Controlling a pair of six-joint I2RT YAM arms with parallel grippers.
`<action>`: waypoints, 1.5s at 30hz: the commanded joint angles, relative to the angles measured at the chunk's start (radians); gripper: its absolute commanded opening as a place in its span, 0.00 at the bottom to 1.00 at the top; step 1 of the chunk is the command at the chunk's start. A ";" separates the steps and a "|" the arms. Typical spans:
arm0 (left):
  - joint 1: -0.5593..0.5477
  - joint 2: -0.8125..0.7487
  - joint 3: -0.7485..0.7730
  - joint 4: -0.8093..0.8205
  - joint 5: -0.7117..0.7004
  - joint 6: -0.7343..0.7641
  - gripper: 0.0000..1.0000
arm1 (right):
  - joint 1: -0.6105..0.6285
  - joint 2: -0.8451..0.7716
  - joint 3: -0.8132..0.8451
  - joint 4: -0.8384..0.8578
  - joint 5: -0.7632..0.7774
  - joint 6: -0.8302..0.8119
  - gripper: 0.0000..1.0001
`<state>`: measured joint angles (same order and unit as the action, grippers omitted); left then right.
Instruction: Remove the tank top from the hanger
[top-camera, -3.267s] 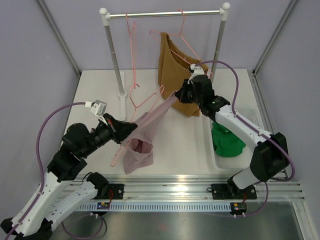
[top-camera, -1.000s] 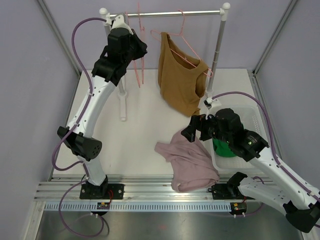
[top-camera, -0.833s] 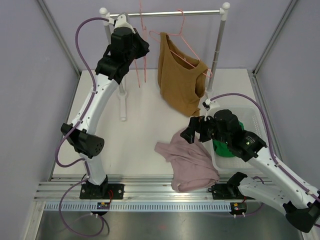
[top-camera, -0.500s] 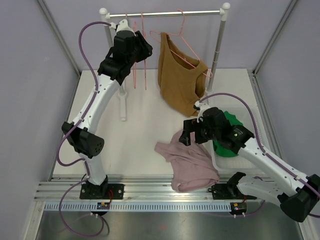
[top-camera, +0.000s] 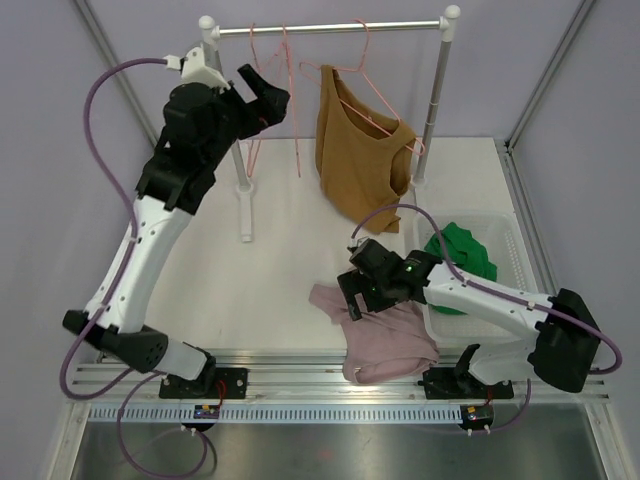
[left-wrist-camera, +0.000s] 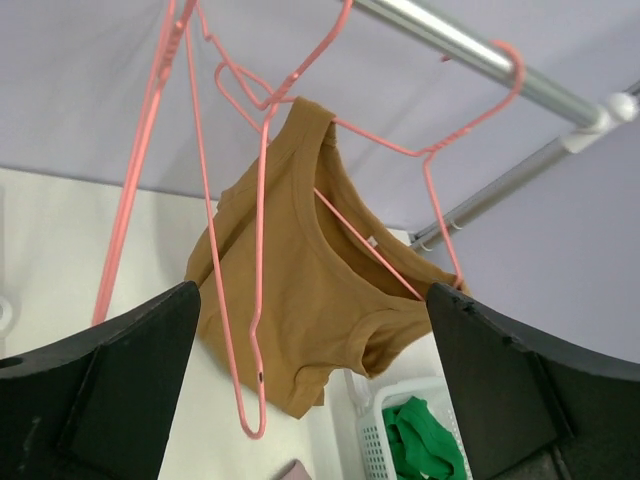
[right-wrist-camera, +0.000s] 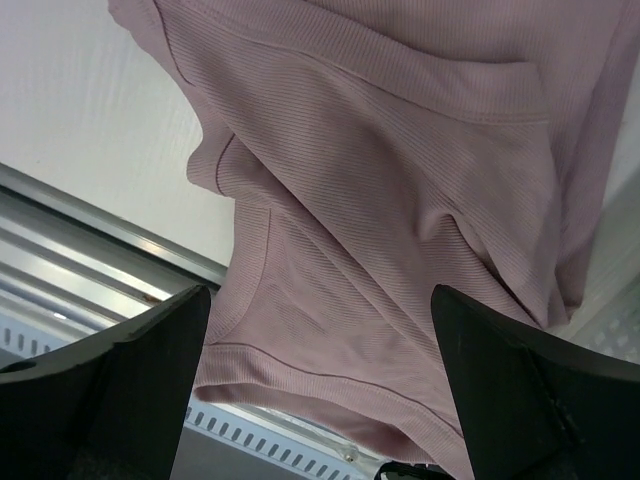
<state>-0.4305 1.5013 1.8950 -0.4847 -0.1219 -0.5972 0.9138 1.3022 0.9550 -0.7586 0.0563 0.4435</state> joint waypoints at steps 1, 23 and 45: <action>0.003 -0.168 -0.097 0.084 0.036 0.040 0.99 | 0.049 0.071 0.001 0.004 0.117 0.063 1.00; 0.001 -0.900 -0.718 -0.190 -0.105 0.287 0.99 | 0.028 0.105 0.152 -0.010 0.233 0.001 0.00; 0.010 -1.007 -0.978 -0.152 -0.231 0.344 0.99 | -0.575 -0.107 0.441 -0.283 0.597 -0.066 0.00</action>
<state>-0.4244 0.5037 0.9134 -0.6865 -0.3416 -0.2760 0.3946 1.1893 1.4689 -1.0714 0.6182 0.3687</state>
